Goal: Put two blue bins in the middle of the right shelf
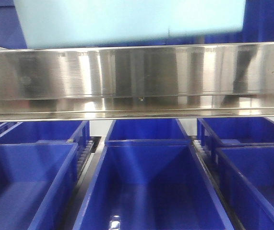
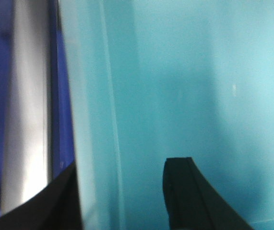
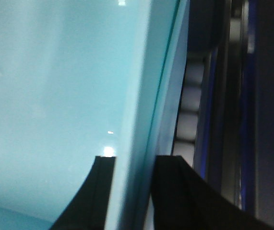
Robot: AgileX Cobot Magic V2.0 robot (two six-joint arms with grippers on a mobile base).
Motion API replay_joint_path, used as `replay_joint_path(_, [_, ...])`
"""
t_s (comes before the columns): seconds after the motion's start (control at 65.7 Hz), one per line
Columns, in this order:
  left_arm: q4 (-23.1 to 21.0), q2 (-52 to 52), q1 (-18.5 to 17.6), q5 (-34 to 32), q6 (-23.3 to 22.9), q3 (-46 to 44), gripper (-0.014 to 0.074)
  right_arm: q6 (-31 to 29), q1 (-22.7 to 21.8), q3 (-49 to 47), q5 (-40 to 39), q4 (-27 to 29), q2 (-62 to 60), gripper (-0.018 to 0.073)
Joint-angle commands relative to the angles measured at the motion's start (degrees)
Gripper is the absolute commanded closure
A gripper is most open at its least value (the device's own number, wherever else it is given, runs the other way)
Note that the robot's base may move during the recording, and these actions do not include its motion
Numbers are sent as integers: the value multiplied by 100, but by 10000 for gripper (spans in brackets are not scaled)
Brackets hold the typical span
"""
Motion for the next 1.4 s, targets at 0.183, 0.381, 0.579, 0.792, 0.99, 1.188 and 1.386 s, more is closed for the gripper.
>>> replay_joint_path(0.183, [1,-364,17,-320,218,-1149,707,-72,-31,-66,-1936,-228,-795,713])
replay_joint_path(0.381, [1,-367,17,-565,218,-1529,707,-72,-31,-66,-2403,-253,-982,713])
replay_joint_path(0.579, [1,-355,17,-543,218,-1530,707,-72,-31,-66,-2428,-253,-981,713])
replay_joint_path(0.792, [1,-355,17,-591,218,-1530,707,-72,-31,-66,-2428,-253,-981,713])
replay_joint_path(0.99, [1,-355,17,-601,218,-1530,707,-72,-31,-66,-2428,-253,-981,713])
replay_joint_path(1.188, [1,-355,17,-601,218,-1530,707,-72,-31,-66,-2428,-253,-981,713])
replay_joint_path(1.386, [1,-355,17,-601,218,-1530,707,-72,-31,-66,-2428,-253,-981,713])
